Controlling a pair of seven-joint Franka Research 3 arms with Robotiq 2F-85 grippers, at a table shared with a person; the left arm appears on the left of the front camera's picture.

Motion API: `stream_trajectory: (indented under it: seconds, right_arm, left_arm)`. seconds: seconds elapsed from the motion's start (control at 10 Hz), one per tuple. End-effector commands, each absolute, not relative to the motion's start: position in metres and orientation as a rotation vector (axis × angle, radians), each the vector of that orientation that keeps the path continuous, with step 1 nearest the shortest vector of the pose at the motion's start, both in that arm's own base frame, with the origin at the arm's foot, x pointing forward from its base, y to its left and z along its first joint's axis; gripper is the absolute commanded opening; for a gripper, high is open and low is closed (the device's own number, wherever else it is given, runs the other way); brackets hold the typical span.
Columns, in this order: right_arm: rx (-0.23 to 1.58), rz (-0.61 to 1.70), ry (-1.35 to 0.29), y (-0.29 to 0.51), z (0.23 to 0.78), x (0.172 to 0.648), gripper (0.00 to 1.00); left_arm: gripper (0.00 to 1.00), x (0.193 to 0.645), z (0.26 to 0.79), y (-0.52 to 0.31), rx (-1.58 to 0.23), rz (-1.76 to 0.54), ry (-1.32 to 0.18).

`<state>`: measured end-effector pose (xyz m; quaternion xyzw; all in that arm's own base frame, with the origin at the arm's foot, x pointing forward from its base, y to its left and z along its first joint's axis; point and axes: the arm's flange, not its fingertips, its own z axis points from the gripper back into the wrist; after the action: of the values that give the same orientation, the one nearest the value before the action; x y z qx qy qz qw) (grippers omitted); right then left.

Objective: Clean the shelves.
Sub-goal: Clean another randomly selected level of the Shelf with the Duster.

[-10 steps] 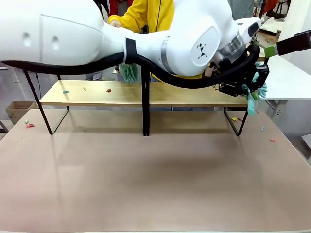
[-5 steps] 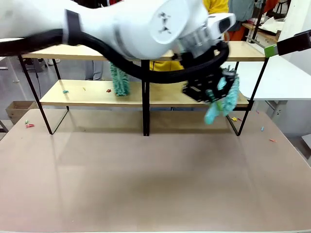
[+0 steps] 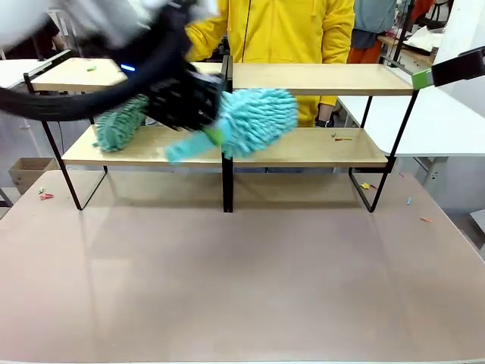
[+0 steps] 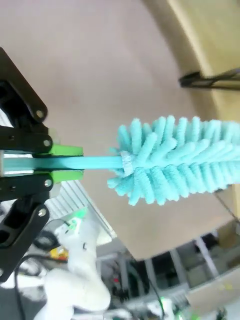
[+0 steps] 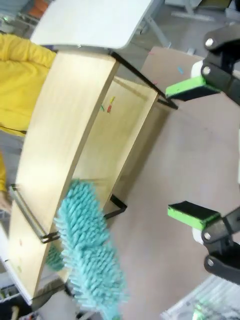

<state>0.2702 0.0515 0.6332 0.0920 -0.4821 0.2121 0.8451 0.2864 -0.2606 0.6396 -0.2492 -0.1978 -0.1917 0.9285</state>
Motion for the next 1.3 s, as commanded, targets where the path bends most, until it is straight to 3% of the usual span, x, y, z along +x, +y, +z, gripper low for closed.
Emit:
stream_trajectory:
  seconds: [0.0, 0.3, 0.7, 0.8, 1.0, 1.2]
  right_arm:
    - [0.194, 0.446, -1.017, 0.051, 0.633, 0.270, 1.00]
    - [0.194, 0.446, -1.017, 0.051, 0.633, 0.270, 1.00]
    - [0.194, 0.446, -1.017, 0.051, 0.633, 0.270, 1.00]
    - [0.194, 0.446, -1.017, 0.051, 0.633, 0.270, 1.00]
    - [0.194, 0.446, -1.017, 0.051, 0.633, 0.270, 1.00]
    - [0.194, 0.446, -1.017, 0.051, 0.633, 0.270, 1.00]
  left_arm:
    - [0.12, 0.262, 0.650, -0.199, -0.683, -0.536, -0.529]
    - [0.12, 0.268, 0.648, -0.173, -0.828, -0.831, -0.410]
    - [0.12, 0.272, 0.651, -0.179, -0.906, -0.776, -0.473]
    - [0.00, 0.273, 0.653, -0.179, -0.922, -0.712, -0.479]
    - [0.00, 0.275, 0.657, -0.174, -0.907, -0.495, -0.659]
    - [0.00, 0.267, 0.673, -0.144, -0.880, -0.556, -0.765]
